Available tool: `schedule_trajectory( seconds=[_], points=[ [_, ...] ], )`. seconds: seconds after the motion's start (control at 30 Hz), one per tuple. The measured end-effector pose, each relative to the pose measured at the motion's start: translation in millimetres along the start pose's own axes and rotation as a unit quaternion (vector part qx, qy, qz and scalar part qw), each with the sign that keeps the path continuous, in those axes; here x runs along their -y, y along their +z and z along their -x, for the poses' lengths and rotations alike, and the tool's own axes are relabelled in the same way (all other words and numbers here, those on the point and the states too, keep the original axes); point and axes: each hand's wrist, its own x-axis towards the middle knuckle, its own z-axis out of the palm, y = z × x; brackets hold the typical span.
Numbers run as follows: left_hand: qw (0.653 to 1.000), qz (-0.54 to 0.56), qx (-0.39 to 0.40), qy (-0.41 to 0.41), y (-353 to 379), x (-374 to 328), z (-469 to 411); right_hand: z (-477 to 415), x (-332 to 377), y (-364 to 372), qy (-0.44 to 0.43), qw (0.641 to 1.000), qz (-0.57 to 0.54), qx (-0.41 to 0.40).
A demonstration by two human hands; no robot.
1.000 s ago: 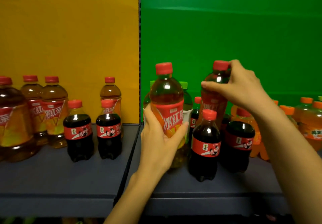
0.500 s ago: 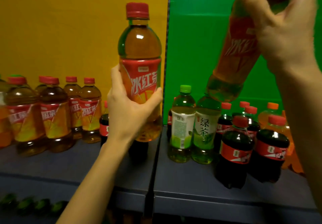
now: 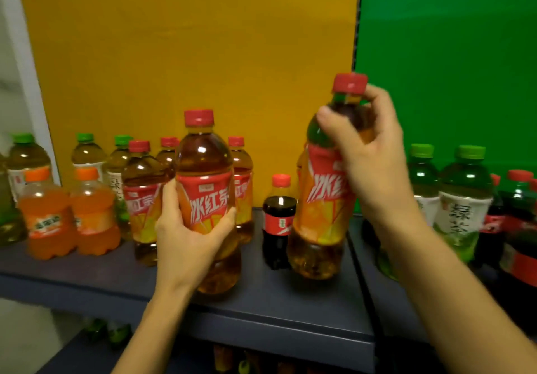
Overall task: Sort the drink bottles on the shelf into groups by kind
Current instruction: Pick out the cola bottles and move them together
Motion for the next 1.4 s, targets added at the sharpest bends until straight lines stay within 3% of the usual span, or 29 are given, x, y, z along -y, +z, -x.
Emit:
schedule_trajectory(
  seconds=[0.27, 0.53, 0.73, 0.87, 1.03, 1.17, 1.3, 1.4],
  points=[
    [0.998, 0.000, 0.041, -0.045, -30.6, 57.2, -0.3, 47.7, -52.2, 90.8, 0.056, 0.995, 0.076, 0.002],
    [0.996, 0.016, 0.047, -0.067, -30.1, 70.9, 0.1, 55.2, -66.0, 133.4, 0.050, 0.993, 0.095, -0.042],
    [0.994, -0.108, 0.005, 0.027, -23.7, 79.7, -0.6, 52.5, -83.2, 154.0, 0.039, 0.986, 0.156, -0.052],
    [0.981, -0.190, -0.016, 0.043, -20.3, 82.1, -1.3, 49.0, -90.4, 159.7, 0.043, 0.980, 0.191, -0.028],
    [0.975, -0.219, -0.027, 0.037, -17.7, 74.9, 2.9, 44.1, -87.0, 151.1, 0.062, 0.972, 0.221, 0.045],
    [0.967, -0.222, -0.079, 0.095, -12.2, 57.1, 11.5, 45.6, -70.2, 117.2, 0.005, 0.950, 0.297, 0.102],
    [0.966, -0.139, -0.051, 0.211, 9.6, 35.9, 29.5, 44.2, -63.9, 60.8, -0.054, 0.946, 0.319, 0.031],
    [0.977, -0.075, 0.055, 0.191, 35.9, 24.1, 36.5, 43.7, -77.0, 22.7, -0.033, 0.940, 0.339, -0.018]
  ],
)
